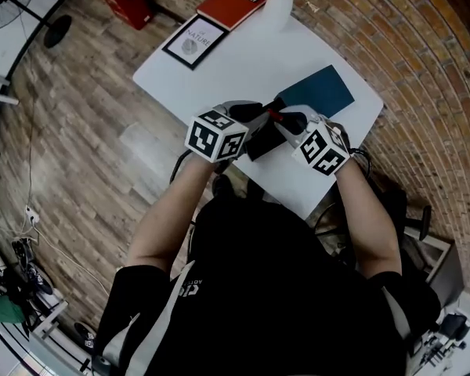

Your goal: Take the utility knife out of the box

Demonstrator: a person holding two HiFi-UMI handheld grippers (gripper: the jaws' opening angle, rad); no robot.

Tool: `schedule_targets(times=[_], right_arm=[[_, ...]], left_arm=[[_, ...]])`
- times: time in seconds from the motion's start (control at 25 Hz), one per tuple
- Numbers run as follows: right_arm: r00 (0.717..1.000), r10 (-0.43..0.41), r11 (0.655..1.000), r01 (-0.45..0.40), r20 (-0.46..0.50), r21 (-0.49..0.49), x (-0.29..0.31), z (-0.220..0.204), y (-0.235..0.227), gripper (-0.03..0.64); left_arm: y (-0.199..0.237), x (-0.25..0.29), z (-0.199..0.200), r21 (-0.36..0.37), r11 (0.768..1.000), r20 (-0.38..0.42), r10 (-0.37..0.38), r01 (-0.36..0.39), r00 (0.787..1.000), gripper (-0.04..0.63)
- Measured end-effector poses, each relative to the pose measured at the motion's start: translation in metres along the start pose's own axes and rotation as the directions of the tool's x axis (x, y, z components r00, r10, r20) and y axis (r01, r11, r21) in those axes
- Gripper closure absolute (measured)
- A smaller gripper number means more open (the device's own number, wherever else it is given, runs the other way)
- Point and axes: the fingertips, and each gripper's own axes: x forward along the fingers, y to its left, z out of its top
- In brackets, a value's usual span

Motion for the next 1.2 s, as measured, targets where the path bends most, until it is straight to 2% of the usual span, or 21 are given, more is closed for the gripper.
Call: schedule_targets(times=[0.36, 0.6, 0.84, 1.0, 1.2], right_arm=[[0.995, -0.069, 0.998, 0.068, 0.077, 0.015, -0.023, 0.018, -0.006, 0.557], [0.982, -0.134, 0.991, 0.131, 0.132, 0.027, -0.035, 0.035, -0.012, 0.568], [0.957, -0.216, 0.974, 0.198, 0.193, 0.108, -0.056, 0.042, -0.025, 0.552], [0.935, -0.296, 0.943, 0.253, 0.197, 0.216, -0.070, 0.035, -0.035, 0.554], [0.879, -0.418, 0.866, 0.309, 0.231, 0.393, -0.090, 0.026, -0.050, 0.583]], left_arm=[[-0.027, 0.005, 0.018, 0.023, 0.995, 0.012, -0.095, 0.095, 0.995, 0.503], [-0.032, -0.004, 0.037, 0.029, 0.993, 0.058, -0.119, 0.117, 0.991, 0.575], [-0.031, -0.019, 0.059, 0.081, 0.992, 0.098, -0.102, 0.095, 0.990, 0.577], [-0.028, -0.035, 0.074, 0.130, 0.989, 0.117, -0.084, 0.069, 0.990, 0.575], [-0.019, -0.058, 0.085, 0.185, 0.983, 0.140, -0.034, 0.007, 0.990, 0.575]])
